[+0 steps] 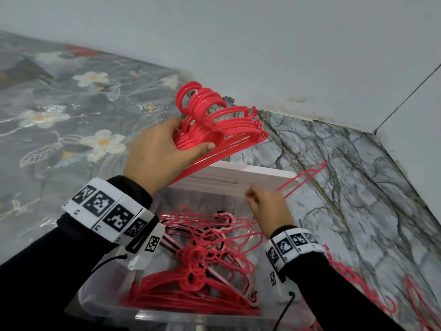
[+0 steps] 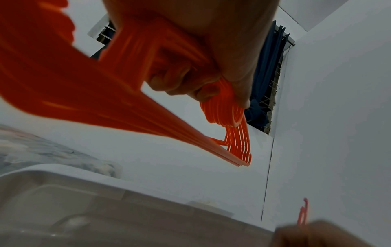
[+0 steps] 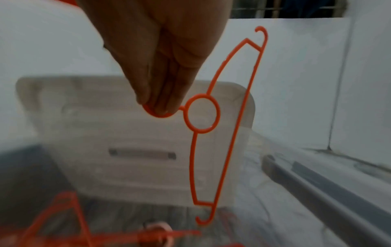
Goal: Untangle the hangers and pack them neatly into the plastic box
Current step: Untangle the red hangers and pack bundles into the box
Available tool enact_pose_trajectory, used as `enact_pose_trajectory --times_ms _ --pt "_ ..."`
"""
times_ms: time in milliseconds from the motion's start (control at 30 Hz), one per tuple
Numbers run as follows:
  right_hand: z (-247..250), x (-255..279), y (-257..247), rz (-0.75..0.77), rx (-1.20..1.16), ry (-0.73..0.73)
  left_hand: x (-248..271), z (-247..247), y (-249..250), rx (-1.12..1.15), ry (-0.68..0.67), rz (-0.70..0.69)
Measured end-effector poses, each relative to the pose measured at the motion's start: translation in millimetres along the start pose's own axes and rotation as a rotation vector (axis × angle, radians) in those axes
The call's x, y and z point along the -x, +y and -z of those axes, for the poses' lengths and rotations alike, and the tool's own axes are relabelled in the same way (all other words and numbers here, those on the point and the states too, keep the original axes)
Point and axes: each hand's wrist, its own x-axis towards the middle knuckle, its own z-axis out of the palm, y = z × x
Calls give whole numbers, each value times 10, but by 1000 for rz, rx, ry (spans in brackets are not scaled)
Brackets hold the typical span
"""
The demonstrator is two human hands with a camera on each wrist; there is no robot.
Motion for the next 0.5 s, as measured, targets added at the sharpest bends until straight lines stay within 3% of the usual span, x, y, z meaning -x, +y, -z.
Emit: enact_pose_trajectory --times_ms 67,133,267,500 --pt "198 -86 -106 -15 -181 260 -16 17 -22 -14 1 11" --pt "425 -143 -249 -48 -435 383 -32 24 -38 -30 -14 8" --pt "755 -76 -562 -3 -938 343 -9 -20 -43 -58 -72 -29" --pt "824 29 -830 61 -1027 368 133 -200 38 -162 -277 -83"
